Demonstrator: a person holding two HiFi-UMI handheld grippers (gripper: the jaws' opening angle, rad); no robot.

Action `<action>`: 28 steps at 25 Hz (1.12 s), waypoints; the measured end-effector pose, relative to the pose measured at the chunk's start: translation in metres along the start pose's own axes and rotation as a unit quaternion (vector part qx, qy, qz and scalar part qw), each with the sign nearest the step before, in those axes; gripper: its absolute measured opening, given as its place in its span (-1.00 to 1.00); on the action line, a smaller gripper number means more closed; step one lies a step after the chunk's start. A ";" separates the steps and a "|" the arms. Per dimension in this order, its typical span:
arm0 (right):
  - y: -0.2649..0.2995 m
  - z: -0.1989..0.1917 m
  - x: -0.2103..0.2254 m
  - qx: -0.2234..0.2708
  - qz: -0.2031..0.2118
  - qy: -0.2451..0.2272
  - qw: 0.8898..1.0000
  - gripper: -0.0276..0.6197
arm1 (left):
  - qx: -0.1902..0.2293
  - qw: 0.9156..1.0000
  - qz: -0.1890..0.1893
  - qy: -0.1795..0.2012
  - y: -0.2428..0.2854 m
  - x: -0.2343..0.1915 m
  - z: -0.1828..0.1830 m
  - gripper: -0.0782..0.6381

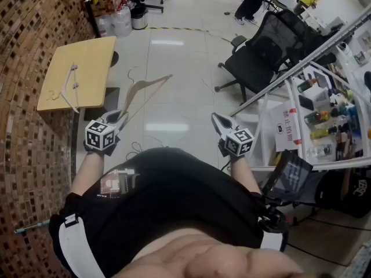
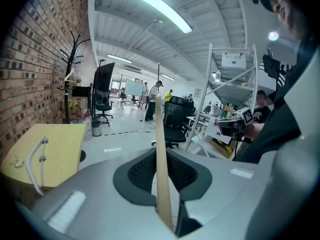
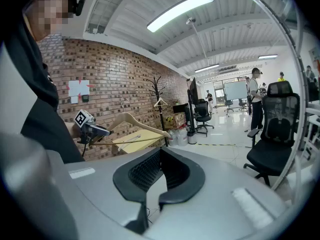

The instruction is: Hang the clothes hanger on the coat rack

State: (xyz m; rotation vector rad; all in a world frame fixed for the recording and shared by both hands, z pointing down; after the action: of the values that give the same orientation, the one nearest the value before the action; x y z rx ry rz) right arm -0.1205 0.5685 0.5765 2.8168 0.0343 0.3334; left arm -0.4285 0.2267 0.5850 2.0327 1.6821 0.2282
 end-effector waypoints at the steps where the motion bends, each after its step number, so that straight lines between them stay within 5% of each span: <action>1: -0.004 0.001 0.008 0.000 -0.004 0.001 1.000 -0.87 | 0.003 1.000 -0.002 -0.003 0.007 0.003 0.006 -0.64; 6: -0.010 0.002 0.040 -0.002 -0.017 0.012 1.000 -0.87 | 0.008 1.000 -0.008 -0.005 0.028 0.011 0.028 -0.64; 13: 0.044 0.017 0.067 -0.010 -0.003 0.013 1.000 -0.87 | 0.010 1.000 -0.004 -0.024 0.056 -0.033 0.052 -0.64; 20: 0.155 0.070 0.105 -0.017 -0.022 -0.017 0.999 -0.87 | 0.042 0.998 -0.038 -0.019 0.122 -0.136 0.105 -0.64; 28: 0.279 0.156 0.151 0.016 -0.024 0.006 1.000 -0.87 | 0.038 0.997 -0.060 0.004 0.183 -0.251 0.186 -0.64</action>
State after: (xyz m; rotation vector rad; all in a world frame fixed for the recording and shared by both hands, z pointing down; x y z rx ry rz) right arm 0.0593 0.2653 0.5493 2.8413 0.1105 0.3422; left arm -0.2461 -0.0842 0.5538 1.9779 1.8370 0.1348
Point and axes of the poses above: the fingertips, and each gripper's own axes: y forward along the fingers, x to its right, z out of its top, the point moved 9 cm from there along -y, backward along the fingers, and after that the axes turned 6 degrees about z, right-handed, at the moved point
